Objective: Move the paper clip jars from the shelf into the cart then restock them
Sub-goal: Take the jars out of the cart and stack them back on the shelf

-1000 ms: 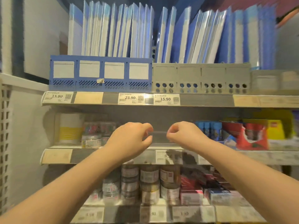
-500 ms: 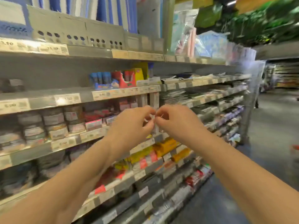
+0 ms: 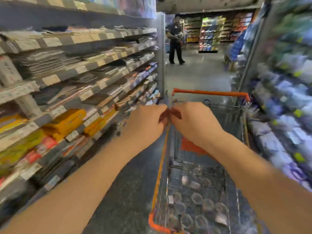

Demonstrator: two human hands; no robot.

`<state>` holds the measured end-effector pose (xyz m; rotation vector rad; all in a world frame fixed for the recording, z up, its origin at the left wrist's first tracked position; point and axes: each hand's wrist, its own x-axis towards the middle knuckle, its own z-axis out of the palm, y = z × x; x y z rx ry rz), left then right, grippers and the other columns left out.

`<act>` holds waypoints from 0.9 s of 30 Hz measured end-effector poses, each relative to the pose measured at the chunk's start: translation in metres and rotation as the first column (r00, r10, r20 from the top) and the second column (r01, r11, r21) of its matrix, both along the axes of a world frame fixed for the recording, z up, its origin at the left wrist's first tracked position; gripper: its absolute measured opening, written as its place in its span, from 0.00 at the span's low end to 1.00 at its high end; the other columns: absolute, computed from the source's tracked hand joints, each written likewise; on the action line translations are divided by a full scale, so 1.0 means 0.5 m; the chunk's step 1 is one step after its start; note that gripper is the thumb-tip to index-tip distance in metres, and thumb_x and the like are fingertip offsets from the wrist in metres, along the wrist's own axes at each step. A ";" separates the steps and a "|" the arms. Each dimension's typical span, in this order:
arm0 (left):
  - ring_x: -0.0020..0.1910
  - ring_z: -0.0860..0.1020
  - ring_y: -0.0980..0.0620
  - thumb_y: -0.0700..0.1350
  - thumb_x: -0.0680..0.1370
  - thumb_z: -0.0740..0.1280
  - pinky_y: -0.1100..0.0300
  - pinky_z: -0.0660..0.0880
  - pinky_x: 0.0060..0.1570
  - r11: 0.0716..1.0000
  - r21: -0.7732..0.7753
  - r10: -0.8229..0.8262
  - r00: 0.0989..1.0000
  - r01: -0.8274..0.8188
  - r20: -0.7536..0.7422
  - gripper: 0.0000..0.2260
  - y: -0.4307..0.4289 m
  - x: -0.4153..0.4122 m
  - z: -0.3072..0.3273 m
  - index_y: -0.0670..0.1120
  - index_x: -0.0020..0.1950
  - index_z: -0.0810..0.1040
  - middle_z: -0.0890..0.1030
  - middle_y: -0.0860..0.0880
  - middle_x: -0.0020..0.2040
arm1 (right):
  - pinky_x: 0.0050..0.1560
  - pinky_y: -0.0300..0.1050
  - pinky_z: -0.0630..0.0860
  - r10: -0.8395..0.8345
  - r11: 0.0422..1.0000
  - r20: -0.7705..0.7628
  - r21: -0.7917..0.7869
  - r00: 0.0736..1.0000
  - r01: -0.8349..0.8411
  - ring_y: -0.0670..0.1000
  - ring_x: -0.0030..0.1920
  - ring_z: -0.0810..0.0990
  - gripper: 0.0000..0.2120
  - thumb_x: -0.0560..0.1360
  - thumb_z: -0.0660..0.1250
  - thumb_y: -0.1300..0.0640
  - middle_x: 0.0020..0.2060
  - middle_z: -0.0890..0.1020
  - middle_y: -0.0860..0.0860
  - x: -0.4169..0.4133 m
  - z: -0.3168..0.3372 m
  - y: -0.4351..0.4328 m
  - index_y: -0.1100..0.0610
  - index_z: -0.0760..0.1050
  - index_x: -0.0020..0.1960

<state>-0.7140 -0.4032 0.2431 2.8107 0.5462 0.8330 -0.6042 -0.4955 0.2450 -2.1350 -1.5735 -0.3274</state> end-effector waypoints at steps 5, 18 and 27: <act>0.41 0.77 0.39 0.46 0.76 0.59 0.52 0.67 0.36 0.991 -0.084 -0.114 0.990 0.107 -0.078 0.07 -0.073 0.226 -0.144 0.45 0.41 0.70 0.76 0.43 0.36 | 0.39 0.47 0.67 -0.156 0.986 -0.077 -0.070 0.985 0.151 0.59 0.46 0.78 0.11 0.77 0.59 0.52 0.41 0.81 0.56 0.208 -0.138 -0.091 0.56 0.76 0.43; 0.41 0.78 0.46 0.46 0.80 0.58 0.57 0.71 0.38 0.899 -0.436 -0.224 0.895 0.037 -0.386 0.09 -0.072 0.431 -0.620 0.47 0.56 0.75 0.81 0.48 0.45 | 0.46 0.43 0.69 -0.437 0.878 -0.453 -0.404 0.777 0.259 0.52 0.48 0.79 0.11 0.78 0.59 0.56 0.48 0.83 0.49 0.362 -0.606 -0.109 0.51 0.78 0.57; 0.60 0.72 0.44 0.55 0.75 0.64 0.47 0.70 0.60 0.880 -0.376 -0.198 0.497 -0.290 -0.845 0.27 -0.016 0.402 -1.003 0.48 0.70 0.59 0.74 0.45 0.60 | 0.64 0.55 0.64 -0.831 0.451 -0.307 -0.860 0.464 0.238 0.57 0.68 0.65 0.26 0.75 0.64 0.51 0.68 0.67 0.52 0.340 -0.937 -0.091 0.51 0.60 0.71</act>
